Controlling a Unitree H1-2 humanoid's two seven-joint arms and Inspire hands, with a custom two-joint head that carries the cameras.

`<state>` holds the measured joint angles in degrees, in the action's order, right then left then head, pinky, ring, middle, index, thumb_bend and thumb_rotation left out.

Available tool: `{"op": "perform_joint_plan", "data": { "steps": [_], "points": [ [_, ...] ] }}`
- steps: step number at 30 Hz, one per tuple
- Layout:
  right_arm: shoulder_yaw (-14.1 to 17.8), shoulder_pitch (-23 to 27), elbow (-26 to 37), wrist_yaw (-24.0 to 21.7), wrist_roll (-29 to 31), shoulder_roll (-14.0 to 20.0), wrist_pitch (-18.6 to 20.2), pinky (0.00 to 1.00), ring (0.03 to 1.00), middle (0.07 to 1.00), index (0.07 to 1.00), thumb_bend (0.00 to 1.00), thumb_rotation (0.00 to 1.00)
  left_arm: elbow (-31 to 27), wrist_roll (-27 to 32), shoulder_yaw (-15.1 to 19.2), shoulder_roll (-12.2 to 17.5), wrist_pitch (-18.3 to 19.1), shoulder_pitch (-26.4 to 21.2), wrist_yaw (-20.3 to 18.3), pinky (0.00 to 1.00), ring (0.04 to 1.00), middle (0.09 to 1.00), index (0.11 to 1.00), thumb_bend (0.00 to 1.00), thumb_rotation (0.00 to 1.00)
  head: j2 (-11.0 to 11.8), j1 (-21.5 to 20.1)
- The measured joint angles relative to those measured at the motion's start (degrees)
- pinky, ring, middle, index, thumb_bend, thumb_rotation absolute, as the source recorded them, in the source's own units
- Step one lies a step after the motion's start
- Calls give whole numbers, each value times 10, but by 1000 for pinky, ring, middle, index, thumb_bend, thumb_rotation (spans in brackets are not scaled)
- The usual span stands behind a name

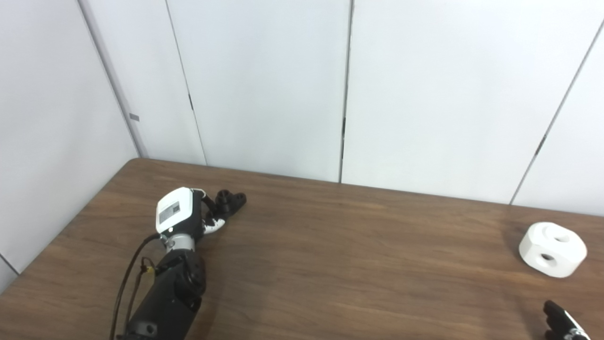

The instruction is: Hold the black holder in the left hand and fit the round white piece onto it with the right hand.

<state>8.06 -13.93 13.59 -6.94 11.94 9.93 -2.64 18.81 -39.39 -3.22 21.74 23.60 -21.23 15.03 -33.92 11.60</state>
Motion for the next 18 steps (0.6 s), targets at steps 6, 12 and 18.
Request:
{"op": "perform_joint_plan", "data": {
  "steps": [6, 12, 18],
  "points": [
    [0, -1, 1, 0, -1, 0, 0, 1000, 982, 932, 869, 601, 758, 0, 4, 0, 0, 0, 0, 0, 804, 822, 747, 482, 520, 45, -1, -1],
    [0, -1, 1, 0, 0, 0, 0, 1000, 989, 943, 878, 601, 767, 0, 14, 1, 0, 0, 0, 0, 774, 813, 728, 482, 520, 46, -2, 0],
    [0, -1, 1, 0, 0, 0, 0, 1000, 987, 943, 875, 595, 763, -3, 21, 1, 1, -1, 1, -1, 748, 811, 732, 483, 519, 48, -4, -1]
  ]
}}
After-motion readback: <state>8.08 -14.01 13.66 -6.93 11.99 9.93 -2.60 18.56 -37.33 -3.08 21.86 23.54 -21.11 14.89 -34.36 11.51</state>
